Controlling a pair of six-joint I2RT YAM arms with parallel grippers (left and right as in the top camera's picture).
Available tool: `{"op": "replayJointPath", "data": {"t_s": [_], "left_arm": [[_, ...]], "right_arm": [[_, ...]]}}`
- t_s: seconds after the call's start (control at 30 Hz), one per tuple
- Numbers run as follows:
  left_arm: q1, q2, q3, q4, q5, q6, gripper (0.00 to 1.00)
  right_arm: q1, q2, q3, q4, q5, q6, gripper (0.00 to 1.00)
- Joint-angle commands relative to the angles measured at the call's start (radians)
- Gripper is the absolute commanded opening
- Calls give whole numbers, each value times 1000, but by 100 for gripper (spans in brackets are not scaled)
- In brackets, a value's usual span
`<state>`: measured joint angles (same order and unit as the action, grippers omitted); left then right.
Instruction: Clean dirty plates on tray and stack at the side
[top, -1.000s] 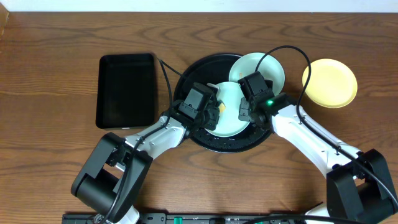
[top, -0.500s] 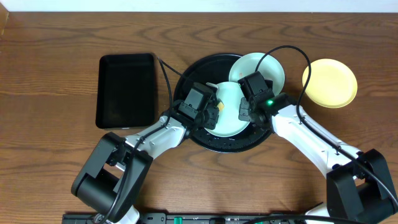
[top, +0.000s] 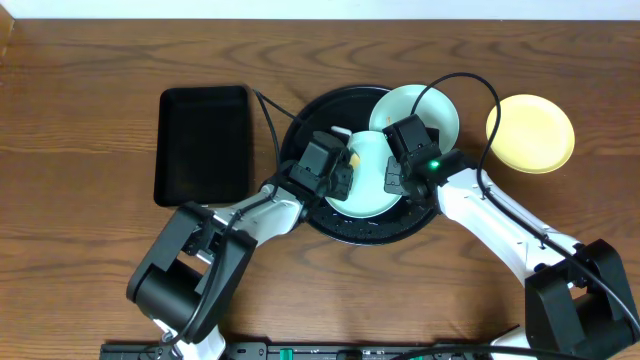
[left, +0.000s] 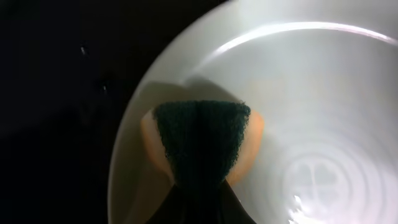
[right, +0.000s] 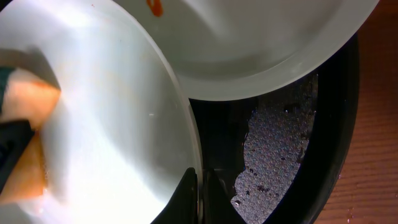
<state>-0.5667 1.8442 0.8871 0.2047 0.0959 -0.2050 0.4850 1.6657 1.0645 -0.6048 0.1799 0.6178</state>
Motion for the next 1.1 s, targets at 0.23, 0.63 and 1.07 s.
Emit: {"op": "replayJointPath", "data": {"t_s": [0.23, 0.63, 1.07], "left_arm": [[2, 34, 0, 61, -83, 20, 8], [2, 31, 0, 292, -142, 36, 8], [94, -276, 0, 293, -142, 35, 8]], "right_arm": [[-11, 3, -2, 4, -13, -14, 1], [-11, 3, -2, 5, -13, -14, 1], [-11, -24, 5, 11, 59, -32, 1]]}}
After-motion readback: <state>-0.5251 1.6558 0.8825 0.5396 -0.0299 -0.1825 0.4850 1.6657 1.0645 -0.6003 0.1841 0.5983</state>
